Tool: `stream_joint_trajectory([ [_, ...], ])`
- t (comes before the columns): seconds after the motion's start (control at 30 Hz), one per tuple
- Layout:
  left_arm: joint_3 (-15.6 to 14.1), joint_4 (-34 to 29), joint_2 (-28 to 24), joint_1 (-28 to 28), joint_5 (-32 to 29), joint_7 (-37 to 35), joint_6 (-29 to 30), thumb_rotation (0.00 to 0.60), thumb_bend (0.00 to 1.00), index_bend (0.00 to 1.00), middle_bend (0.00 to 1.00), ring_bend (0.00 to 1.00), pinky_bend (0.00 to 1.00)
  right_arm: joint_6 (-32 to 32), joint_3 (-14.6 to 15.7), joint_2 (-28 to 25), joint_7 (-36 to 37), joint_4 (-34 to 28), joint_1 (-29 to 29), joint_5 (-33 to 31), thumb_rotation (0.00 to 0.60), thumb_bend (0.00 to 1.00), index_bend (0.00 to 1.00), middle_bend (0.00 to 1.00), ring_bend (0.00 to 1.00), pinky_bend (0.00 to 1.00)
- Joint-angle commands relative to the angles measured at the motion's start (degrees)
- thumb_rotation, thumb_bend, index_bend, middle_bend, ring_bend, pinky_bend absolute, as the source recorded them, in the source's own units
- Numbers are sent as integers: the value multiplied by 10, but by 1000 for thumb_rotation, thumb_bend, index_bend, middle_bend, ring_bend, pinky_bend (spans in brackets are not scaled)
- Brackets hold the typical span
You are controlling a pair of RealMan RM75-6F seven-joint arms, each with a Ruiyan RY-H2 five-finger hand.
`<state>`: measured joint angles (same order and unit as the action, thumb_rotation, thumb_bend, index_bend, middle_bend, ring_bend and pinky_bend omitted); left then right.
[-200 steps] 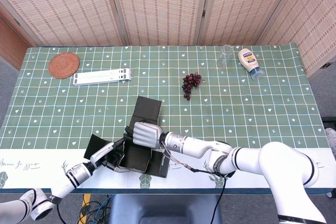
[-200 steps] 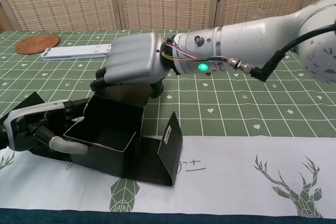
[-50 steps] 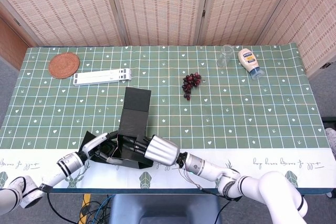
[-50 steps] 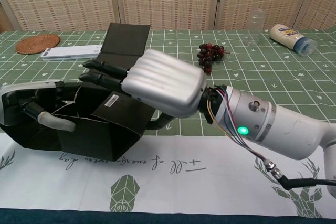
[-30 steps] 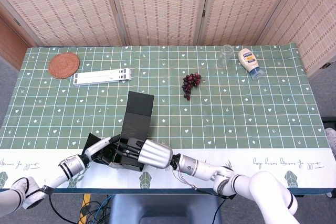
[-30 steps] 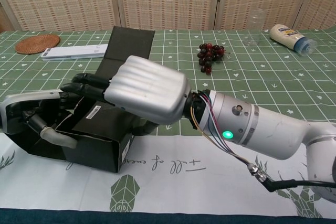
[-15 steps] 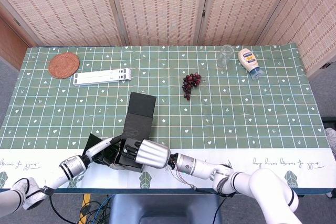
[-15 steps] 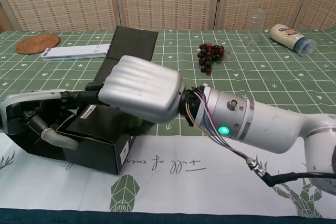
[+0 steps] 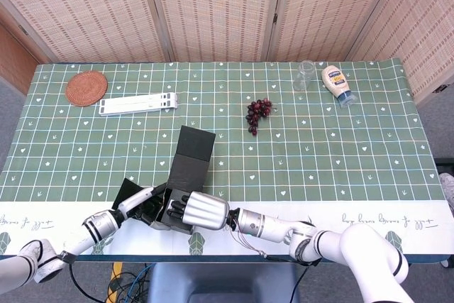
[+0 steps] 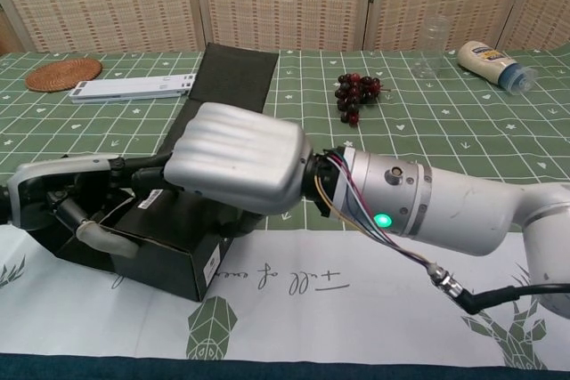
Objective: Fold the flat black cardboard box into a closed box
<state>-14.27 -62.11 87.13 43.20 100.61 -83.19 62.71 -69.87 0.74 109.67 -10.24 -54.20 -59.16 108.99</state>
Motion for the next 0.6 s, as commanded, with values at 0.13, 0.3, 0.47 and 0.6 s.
stream_joint_trajectory([
  [0.13,-2,0,1,1,1,-2,0,600,98,76,152,636,857,7,4,-6,-1,-7,0,-2,600,159,306,420,692,981],
  [0.3,-4,1,3,1,1,-5,0,600,98,76,152,634,857,12,7,-9,-1,-13,-1,-1,600,170,333,438,700,988],
  [0.47,-5,0,3,2,2,-11,3,600,98,76,152,634,857,19,10,-15,-5,-20,-2,0,600,188,358,455,705,990],
  [0.6,-7,0,4,2,3,-13,3,600,98,76,152,633,857,25,12,-21,-6,-28,-3,0,600,210,380,470,712,993],
])
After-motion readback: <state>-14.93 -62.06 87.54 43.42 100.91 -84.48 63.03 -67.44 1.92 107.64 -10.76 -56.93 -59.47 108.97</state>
